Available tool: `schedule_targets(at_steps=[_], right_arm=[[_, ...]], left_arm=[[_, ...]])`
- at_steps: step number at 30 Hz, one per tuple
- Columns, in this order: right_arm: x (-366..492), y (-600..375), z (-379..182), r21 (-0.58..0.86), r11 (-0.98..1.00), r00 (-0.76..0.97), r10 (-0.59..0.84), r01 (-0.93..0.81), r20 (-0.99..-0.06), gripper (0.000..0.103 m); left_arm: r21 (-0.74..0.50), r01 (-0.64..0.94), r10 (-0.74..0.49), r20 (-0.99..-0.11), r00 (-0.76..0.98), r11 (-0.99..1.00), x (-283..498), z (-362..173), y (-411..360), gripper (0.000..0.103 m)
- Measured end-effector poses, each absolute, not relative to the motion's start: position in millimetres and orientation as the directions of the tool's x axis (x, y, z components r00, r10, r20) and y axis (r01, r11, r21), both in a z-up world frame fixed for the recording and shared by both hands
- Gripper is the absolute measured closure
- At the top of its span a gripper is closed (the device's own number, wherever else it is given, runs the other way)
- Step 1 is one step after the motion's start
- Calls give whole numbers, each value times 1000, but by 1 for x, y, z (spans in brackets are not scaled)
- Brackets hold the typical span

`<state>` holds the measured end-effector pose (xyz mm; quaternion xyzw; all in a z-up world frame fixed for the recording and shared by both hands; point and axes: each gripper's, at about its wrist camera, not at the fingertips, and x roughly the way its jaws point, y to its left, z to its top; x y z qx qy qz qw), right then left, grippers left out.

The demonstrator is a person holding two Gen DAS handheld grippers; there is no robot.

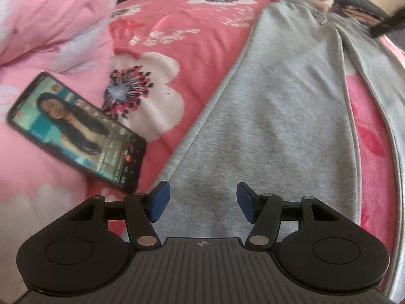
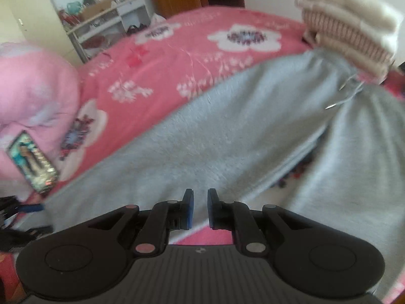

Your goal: Fold clothes

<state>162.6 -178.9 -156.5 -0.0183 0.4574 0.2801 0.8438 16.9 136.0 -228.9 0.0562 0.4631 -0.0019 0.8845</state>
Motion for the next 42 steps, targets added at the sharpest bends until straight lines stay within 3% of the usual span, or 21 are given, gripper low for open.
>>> schedule_targets(at_steps=[4,11,16,22,27,29,32,42], right_arm=[[125,-188,-140,285,825,440,515,-489,-735,89],[66,-170,-188,365,815,471,564,-450,-678,89],[43,-157,-196,259,853,537,493,-454,-685,88],[42,-180,-176,390,848,601,529,-358,-598,88],[29,-193,-162,404,857,641,511,-321,-573,67],[21,-199,-159,391,869,662,487,-304,-570,66],[14,-212,-157,403,881,674,457,-250,-580,63],[-13,-249,-147,407,905,730,363,-127,-579,59]], left_arm=[[100,45,58,-827,560,994,10,-220,124,44],[99,95,33,-847,530,991,2,-209,92,40],[3,81,-37,-877,480,997,-3,-207,72,37],[9,92,-36,-876,481,996,-1,-202,48,29],[-31,97,-76,-865,496,995,4,-198,33,13],[-81,82,-111,-855,507,993,7,-197,29,7],[-165,47,-165,-831,532,985,11,-197,27,5],[-269,41,-233,-736,636,962,14,-193,27,0]])
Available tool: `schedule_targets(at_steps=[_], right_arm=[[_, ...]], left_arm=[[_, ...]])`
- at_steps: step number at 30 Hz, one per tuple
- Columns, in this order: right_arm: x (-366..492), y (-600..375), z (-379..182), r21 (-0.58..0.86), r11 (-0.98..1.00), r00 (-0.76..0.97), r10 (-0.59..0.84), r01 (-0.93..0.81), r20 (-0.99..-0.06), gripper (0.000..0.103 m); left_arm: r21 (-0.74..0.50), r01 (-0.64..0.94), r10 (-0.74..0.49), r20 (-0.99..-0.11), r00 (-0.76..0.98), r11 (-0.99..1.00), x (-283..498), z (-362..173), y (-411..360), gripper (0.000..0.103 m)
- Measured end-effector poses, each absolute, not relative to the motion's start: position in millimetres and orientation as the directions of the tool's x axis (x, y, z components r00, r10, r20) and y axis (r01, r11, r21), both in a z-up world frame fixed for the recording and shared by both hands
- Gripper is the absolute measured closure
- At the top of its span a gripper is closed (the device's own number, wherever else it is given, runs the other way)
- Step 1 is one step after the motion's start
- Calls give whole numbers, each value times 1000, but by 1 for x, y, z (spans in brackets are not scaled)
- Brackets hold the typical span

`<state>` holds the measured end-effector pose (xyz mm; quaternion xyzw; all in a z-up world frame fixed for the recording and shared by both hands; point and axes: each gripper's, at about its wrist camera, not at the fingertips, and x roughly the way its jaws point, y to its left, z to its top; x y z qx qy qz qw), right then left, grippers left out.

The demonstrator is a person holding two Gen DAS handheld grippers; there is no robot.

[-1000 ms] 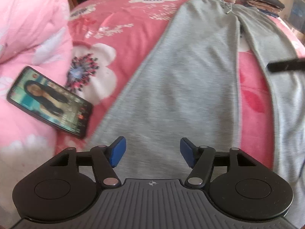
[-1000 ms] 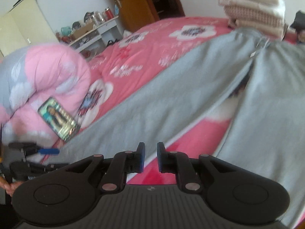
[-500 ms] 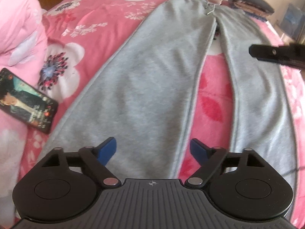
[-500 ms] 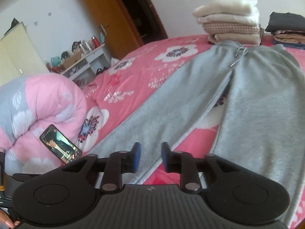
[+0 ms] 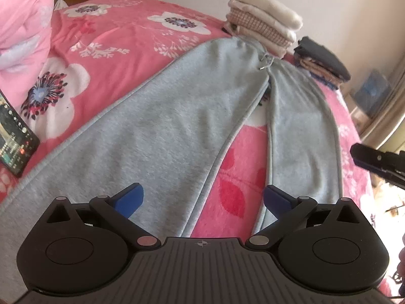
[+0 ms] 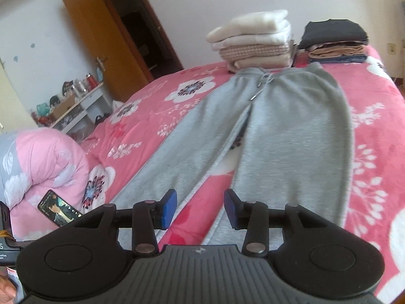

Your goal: Fold clothes

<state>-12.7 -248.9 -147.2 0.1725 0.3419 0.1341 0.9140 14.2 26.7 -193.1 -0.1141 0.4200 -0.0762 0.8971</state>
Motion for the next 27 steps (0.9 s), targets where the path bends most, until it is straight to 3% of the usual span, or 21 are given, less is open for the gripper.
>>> schedule_targets(at_steps=[7,15,21,27], right_arm=[[-24,-255,-147,385,922,741,285,-39,-607,59],[-42,-269,-119,223,950,819,-54,218,-571,59],[-48,-258,-122,115,930,775,-219,350,-593,58],[-34,-243,-140,50,928,665,-227,370,-711,58]], left_arm=[[-323,56,-283,-716,638,945,24,-203,46,0],[-319,133,-322,-667,672,938,67,-198,74,0],[-367,134,-351,-628,695,921,99,-199,98,0],[-397,141,-384,-639,666,907,116,-217,116,0]])
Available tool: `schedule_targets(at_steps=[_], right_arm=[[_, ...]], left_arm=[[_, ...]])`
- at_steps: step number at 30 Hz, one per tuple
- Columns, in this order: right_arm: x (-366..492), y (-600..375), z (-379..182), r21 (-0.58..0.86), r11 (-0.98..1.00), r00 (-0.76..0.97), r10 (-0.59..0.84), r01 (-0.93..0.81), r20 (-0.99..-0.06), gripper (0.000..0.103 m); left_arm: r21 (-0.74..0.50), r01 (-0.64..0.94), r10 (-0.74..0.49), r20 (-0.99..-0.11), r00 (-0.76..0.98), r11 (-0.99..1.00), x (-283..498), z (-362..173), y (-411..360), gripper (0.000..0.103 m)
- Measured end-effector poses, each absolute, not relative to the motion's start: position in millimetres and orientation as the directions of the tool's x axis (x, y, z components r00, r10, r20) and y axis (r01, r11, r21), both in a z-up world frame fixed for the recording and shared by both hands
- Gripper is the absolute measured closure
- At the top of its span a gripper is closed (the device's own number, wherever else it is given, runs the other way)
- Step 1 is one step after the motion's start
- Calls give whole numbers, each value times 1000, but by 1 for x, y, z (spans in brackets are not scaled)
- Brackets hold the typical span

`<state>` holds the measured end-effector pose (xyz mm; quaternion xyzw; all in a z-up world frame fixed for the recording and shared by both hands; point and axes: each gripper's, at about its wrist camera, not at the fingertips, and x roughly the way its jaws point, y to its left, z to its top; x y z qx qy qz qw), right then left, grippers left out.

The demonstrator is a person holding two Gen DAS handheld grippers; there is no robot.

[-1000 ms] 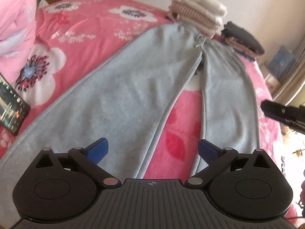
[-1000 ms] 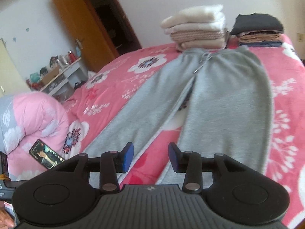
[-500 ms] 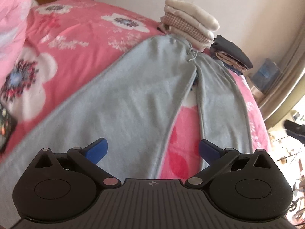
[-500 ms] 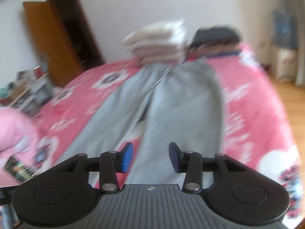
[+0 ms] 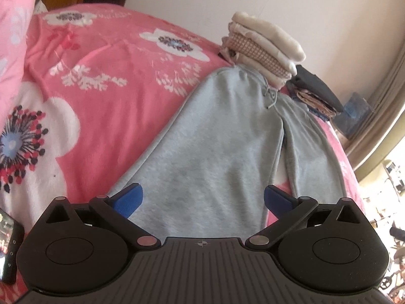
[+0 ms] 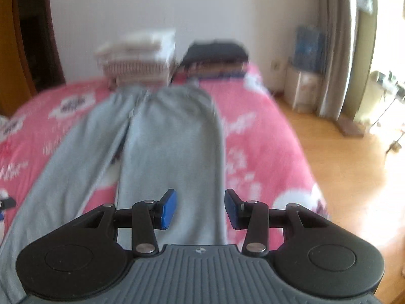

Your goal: Fold clothes

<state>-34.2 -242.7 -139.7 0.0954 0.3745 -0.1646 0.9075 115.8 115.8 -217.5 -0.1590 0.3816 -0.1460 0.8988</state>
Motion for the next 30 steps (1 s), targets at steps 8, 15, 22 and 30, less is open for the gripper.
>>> schedule_targets(at_steps=[8,15,22,30], right_arm=[[-19,-223,-223,26,958,501,-127,287,-856,83],[-36,-225,-239,1,997,508,-41,82,-860,85],[-101,-253,-229,11,1000,429,21,-26,-903,86],[-59,-216,-215,56,959,569,212,-279,-795,85]], left_arm=[[-391,228,-440,-634,636,892,111,-225,120,0],[-352,349,-496,-626,602,868,95,-216,97,0],[-246,450,-489,-658,572,858,79,-208,64,0],[-56,594,-427,-748,507,803,51,-217,-17,0]])
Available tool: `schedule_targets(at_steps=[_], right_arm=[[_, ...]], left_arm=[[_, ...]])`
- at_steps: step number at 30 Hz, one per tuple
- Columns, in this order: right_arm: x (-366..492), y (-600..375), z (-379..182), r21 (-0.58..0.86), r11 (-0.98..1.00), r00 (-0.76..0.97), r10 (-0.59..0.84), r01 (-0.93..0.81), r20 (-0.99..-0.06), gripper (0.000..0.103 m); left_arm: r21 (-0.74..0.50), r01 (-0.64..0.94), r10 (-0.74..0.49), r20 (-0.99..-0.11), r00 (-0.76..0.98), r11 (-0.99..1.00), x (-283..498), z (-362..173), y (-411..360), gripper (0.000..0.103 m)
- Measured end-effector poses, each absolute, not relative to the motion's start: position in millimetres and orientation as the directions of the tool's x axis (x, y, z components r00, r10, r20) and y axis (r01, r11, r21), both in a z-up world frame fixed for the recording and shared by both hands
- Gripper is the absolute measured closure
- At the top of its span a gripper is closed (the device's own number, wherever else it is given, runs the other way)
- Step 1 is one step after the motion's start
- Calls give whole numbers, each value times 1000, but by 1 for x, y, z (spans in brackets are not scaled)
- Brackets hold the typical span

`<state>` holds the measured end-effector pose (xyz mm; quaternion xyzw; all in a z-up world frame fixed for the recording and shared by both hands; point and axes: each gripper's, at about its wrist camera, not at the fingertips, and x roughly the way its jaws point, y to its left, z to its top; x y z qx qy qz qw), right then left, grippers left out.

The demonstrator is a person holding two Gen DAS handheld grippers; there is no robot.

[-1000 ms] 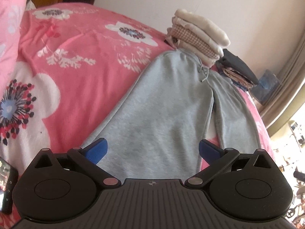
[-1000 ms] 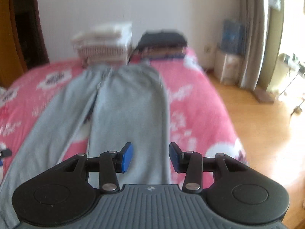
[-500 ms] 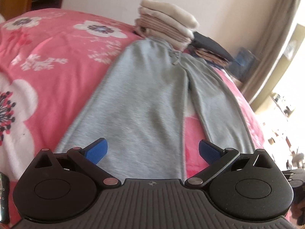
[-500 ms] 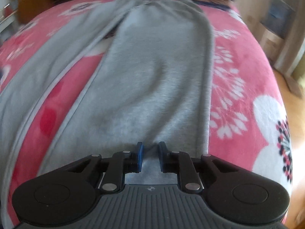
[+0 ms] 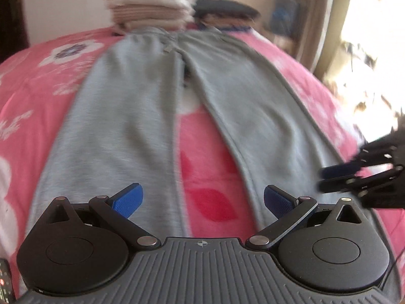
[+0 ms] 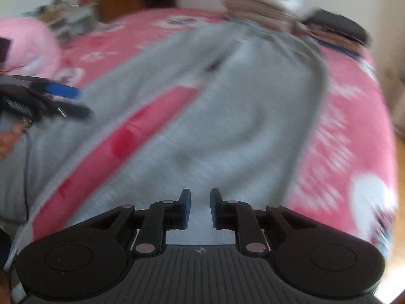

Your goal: Fold clothes

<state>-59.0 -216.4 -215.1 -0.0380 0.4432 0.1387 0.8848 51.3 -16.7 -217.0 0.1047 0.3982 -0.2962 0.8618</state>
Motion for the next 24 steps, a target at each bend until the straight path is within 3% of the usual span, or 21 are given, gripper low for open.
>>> schedule_targets(at_steps=[4,9,12,16,18,21,24], right_arm=[[-79,-221,-247,20,928,524,228,-372,-820,85],[-139,-270,-242,84,953,501,227,-292,-835,85],[-139,-273,-229,72,951,505,223,-300,-834,85],[-113,-249,-227,55,926,577,279,-374,-767,85],[-114,-237,-241,79,907,524,309,-414,-794,85],[-157,-233,-253,34,883,513,302,-468,-804,84],[-205,-237,-248,76,862,435,327,-501,-839,84]], left_arm=[[71,636,-352,-783,513,769,37,-236,-50,1],[164,651,-280,-806,522,741,27,-251,-54,1],[187,637,-248,-812,529,748,28,-256,-55,1],[201,622,-225,-813,537,757,28,-254,-60,1],[221,624,-215,-810,546,749,24,-254,-62,1],[237,631,-211,-808,550,738,20,-254,-63,1],[239,637,-209,-812,545,733,20,-255,-60,1]])
